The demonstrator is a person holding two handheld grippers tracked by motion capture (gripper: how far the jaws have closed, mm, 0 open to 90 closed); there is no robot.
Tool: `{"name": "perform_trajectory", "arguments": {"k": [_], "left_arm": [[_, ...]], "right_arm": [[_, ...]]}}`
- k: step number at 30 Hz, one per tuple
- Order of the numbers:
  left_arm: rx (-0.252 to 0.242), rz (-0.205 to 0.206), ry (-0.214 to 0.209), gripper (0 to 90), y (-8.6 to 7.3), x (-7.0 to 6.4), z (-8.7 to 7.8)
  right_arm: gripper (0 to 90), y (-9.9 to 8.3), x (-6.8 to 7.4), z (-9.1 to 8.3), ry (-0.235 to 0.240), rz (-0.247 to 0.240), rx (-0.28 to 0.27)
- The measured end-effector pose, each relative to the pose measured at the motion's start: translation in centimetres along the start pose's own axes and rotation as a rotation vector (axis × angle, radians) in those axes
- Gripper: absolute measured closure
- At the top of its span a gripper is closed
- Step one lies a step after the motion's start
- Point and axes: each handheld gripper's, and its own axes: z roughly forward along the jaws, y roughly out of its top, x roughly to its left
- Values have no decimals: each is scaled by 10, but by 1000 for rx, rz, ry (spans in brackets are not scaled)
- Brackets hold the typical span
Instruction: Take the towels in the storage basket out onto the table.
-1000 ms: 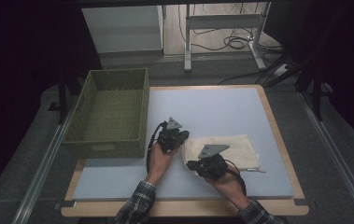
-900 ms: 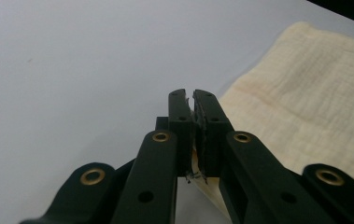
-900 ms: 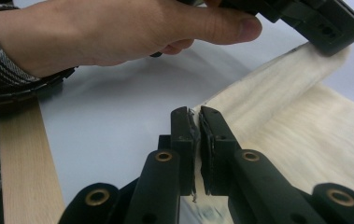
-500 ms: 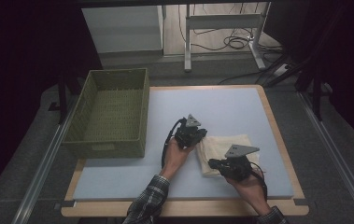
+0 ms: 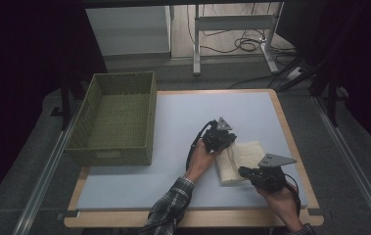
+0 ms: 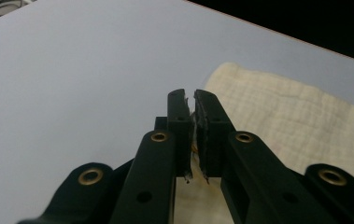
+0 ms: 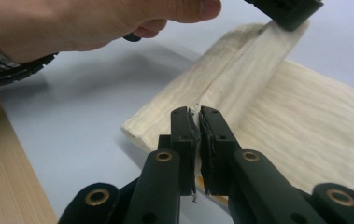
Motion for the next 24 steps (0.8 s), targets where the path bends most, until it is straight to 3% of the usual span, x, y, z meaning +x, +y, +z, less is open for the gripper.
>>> {"name": "perform_trajectory", "arguments": {"k": [13,19,22,24], "left_arm": [[9,32,-17,846,26,-16,29],[28,38,-15,841,30,-20,44],[33,30,-6,730,28,-17,46],[7,-12,-9,650,28,-15,43]], "right_arm": [[843,-12,-23,-26,-68,41,-3],[840,-19,-35,-30,-93,65,7],[838,-23,-41,-26,-93,89,16],[835,-25,-45,-23,-99,89,20]]}}
